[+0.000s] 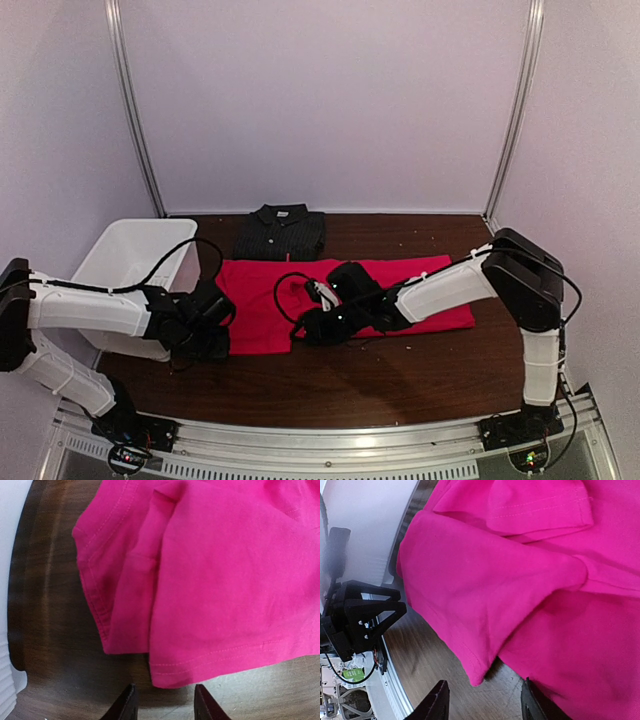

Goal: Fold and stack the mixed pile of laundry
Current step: Smooth out the rectangle-folded T-shirt at the center of the board.

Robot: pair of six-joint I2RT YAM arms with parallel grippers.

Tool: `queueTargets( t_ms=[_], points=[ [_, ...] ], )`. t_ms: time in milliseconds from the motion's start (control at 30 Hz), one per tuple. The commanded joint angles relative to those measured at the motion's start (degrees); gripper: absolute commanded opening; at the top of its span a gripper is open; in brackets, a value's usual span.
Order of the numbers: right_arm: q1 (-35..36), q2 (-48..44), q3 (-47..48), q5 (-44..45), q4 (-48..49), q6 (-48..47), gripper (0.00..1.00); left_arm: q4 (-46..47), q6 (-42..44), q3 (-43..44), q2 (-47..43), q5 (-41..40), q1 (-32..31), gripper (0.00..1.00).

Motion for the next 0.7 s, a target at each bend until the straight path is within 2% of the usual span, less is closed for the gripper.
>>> queueTargets(
  t_ms=[0,233,467,567,667],
  points=[
    [1.31,2.45,2.34,-1.94,0.93,0.51,0.50,2.97,-0.31,-0.90,1.04,-0.38,1.12,0.39],
    [2.22,6.32,4.11,-2.83,1.05,1.27,0.53,5.79,0.01,-2.07,3.13,1.17,1.62,0.38],
    [3.01,7.46,4.99,-3.83,1.16,2.32,0.49,6.99,-1.07,-3.03,1.73,1.86,1.71,0.27],
    [3.07,7.26,4.64,-3.78,0.94,2.81,0.41,6.50,-0.67,-2.50,0.76,1.16,1.86,0.17],
    [2.98,6.89,4.79,-4.17,0.78,2.91,0.22,5.47,0.31,-1.20,-0.14,0.47,1.97,0.05]
  ],
)
